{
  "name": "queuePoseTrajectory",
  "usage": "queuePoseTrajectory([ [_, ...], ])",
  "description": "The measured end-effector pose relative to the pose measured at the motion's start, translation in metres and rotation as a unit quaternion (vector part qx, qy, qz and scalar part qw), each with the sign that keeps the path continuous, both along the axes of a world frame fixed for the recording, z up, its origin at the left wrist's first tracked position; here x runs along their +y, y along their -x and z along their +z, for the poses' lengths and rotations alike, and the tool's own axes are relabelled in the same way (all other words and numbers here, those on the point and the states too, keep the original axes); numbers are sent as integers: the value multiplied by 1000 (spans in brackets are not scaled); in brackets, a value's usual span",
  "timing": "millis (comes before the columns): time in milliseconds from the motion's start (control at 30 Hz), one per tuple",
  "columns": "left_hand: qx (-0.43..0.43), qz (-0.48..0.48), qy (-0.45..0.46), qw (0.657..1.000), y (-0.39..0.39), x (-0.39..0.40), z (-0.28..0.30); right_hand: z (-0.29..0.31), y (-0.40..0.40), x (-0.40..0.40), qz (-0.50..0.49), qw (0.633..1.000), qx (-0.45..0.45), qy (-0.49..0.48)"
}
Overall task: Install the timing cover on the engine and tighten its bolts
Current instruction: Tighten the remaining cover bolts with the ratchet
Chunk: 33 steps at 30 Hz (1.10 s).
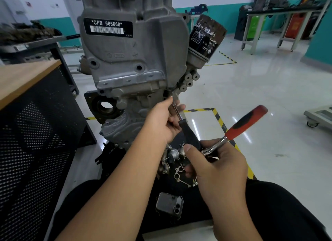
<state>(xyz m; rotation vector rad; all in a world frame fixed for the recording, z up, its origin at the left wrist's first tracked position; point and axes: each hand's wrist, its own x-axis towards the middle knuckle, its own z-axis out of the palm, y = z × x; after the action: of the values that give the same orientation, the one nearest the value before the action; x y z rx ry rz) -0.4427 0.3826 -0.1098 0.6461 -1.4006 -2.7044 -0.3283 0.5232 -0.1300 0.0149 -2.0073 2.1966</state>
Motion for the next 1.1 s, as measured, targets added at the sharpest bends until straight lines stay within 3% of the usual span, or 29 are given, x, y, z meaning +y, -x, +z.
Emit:
queuePoseTrajectory([
  [100, 4, -118, 37, 992, -38, 15, -5, 4, 0, -1, 1, 1000, -15, 1],
  [167, 23, -196, 6, 980, -62, 18, -6, 7, 1, -2, 51, 984, -81, 149],
  [233, 53, -230, 23, 972, -75, 12, -5, 9, 2, -4, 85, 937, -163, 296],
  [300, 81, -228, 58, 968, -80, 6, -5, 7, 1, -6, 95, 911, -200, 347],
  [333, 86, -219, 68, 970, -81, 5, -6, 4, 0, -8, 89, 928, -183, 312],
  [400, 89, -188, 84, 974, -81, 5, -11, -5, -4, -9, 39, 991, -94, 87],
  [467, 83, -155, 104, 979, -79, 6, -17, -8, -7, -4, -4, 991, 9, -137],
  [533, 81, -130, 95, 984, -76, 8, -23, -11, -9, 0, 5, 984, 44, -175],
  [567, 81, -123, 83, 986, -74, 9, -25, -11, -9, 2, 6, 990, 31, -140],
  [633, 81, -117, 63, 988, -74, 12, -26, -6, -11, 2, 32, 997, -57, 51],
  [667, 77, -123, 54, 988, -75, 14, -26, -4, -10, 3, 70, 973, -117, 189],
  [700, 70, -138, 40, 987, -76, 15, -25, 0, -9, 3, 109, 923, -175, 325],
  [733, 66, -161, 25, 985, -77, 17, -24, 4, -9, 5, 129, 870, -219, 423],
  [767, 65, -183, 13, 981, -79, 17, -22, 5, -9, 6, 132, 842, -241, 464],
  [800, 68, -193, 14, 979, -79, 18, -21, 3, -7, 6, 131, 847, -234, 459],
  [833, 69, -189, 28, 979, -79, 19, -20, 2, -6, 6, 127, 883, -199, 406],
  [900, 64, -157, 71, 983, -76, 23, -18, 1, -6, 11, 66, 977, -84, 183],
  [933, 62, -144, 81, 984, -75, 26, -18, -3, -4, 15, 17, 999, -14, 30],
  [1000, 61, -128, 71, 987, -73, 33, -16, -10, -1, 19, -54, 984, 68, -155],
  [1033, 61, -122, 63, 989, -73, 35, -17, -12, -3, 18, -61, 983, 70, -160],
  [1067, 59, -119, 54, 990, -73, 36, -18, -11, -4, 17, -43, 995, 31, -83],
  [1100, 59, -123, 40, 990, -74, 36, -18, -7, -6, 16, -10, 997, -41, 57],
])
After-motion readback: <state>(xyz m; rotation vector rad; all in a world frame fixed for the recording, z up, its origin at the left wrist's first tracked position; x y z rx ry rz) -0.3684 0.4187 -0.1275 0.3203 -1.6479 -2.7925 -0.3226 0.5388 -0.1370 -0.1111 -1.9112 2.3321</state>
